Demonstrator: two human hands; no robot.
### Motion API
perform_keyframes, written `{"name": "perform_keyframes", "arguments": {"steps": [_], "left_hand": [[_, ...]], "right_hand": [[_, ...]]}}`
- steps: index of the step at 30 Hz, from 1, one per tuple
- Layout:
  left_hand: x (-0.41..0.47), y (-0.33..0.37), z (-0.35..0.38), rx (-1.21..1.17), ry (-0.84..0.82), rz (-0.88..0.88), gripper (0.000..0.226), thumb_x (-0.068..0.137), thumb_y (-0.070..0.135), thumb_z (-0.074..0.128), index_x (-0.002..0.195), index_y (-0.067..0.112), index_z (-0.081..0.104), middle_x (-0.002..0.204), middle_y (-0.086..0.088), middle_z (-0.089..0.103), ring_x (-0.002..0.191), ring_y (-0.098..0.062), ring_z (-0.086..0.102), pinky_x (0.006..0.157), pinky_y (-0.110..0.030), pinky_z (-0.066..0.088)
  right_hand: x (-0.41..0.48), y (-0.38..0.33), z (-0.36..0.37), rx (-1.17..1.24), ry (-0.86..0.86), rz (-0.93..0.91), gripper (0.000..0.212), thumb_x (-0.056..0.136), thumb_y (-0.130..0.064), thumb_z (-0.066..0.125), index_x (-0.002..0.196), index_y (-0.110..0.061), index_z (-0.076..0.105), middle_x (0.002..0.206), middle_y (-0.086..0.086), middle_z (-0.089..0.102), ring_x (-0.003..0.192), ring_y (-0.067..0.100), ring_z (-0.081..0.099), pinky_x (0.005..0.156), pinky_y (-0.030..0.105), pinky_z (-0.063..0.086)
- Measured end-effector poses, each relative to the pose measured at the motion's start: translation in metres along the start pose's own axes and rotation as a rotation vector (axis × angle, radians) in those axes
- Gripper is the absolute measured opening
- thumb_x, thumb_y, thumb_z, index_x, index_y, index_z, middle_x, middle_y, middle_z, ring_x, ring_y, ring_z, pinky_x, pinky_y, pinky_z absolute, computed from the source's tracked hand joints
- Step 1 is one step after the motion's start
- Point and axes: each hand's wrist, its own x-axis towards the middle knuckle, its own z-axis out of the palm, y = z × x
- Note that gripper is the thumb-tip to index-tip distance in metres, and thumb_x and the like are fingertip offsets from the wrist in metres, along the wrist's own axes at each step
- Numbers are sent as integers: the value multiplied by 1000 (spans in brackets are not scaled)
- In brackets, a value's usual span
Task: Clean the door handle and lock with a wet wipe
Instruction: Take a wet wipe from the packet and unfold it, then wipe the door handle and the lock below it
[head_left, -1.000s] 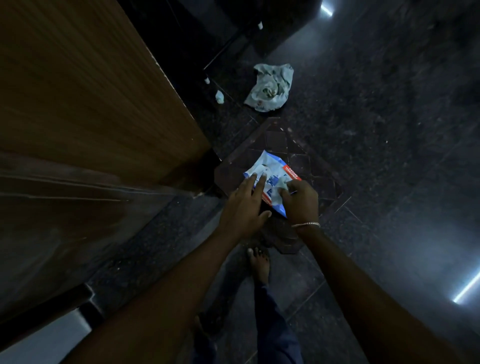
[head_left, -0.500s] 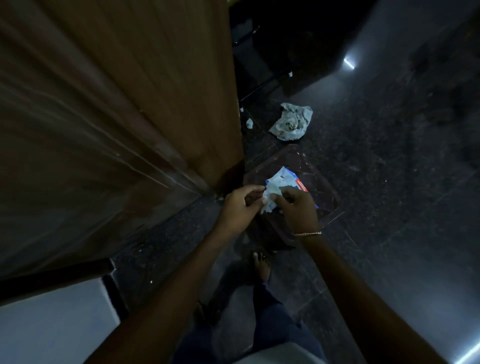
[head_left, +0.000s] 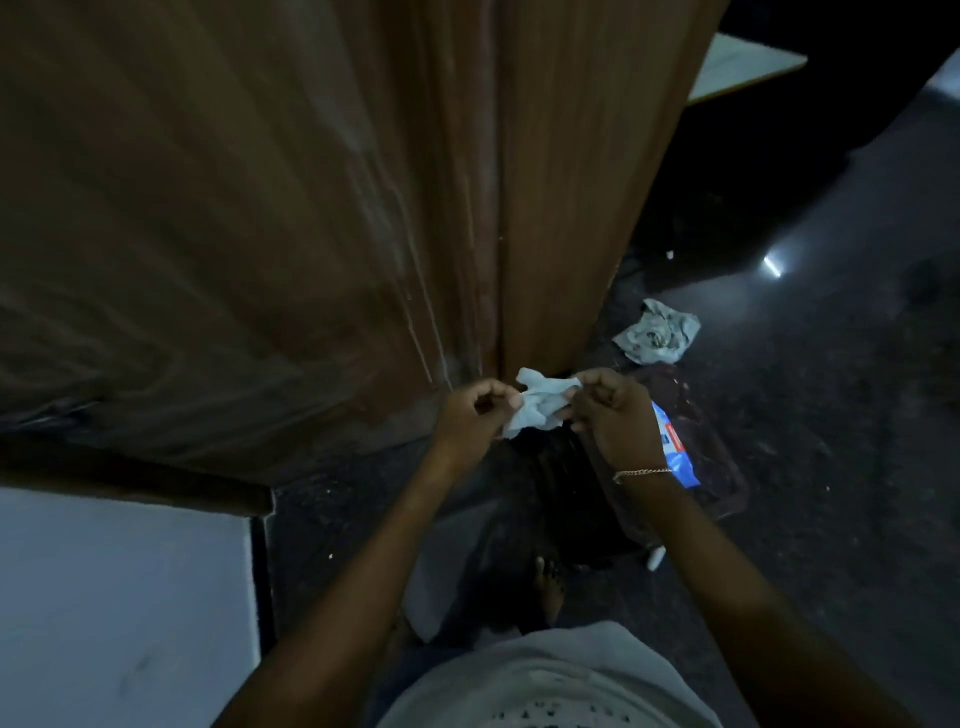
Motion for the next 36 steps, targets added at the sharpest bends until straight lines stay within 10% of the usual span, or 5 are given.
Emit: {"name": "perform_keyframes", "arguments": {"steps": [6,21,28,36], "left_hand": [[-45,2,-89,-177,89,10,15,88,5,69,90,18,74,95,-10,76,89,-19,72,82,-39,60],[-196,-40,-329,-324,440,103,12,86,4,73,98,1,76,89,-6,79,78,-13,75,68,-21,59],[-238,-67,-391,-464,515,53,18,91,11,70,104,1,75,101,-14,78,95,-31,75,78,-32,63],[-235,-92,-437,-421,766,45,16,86,6,73,102,2,74,97,-14,77,93,-33,74,87,-48,60]], "right_hand": [[-22,-25,89,54,-163,-59,10,94,3,62,99,-4,67,75,18,74,62,25,72,52,25,58],[-128,-44,368,-241,-564,-407,34,79,-12,84,111,-8,73,107,7,65,92,10,68,80,16,54],[-150,-44,452,-289,-659,-459,42,87,-8,75,97,-48,70,95,-22,71,85,-1,69,70,13,56],[-145,-48,519,-311,-774,-578,22,87,-19,74,103,-33,74,100,-4,70,92,5,67,79,15,53]]}}
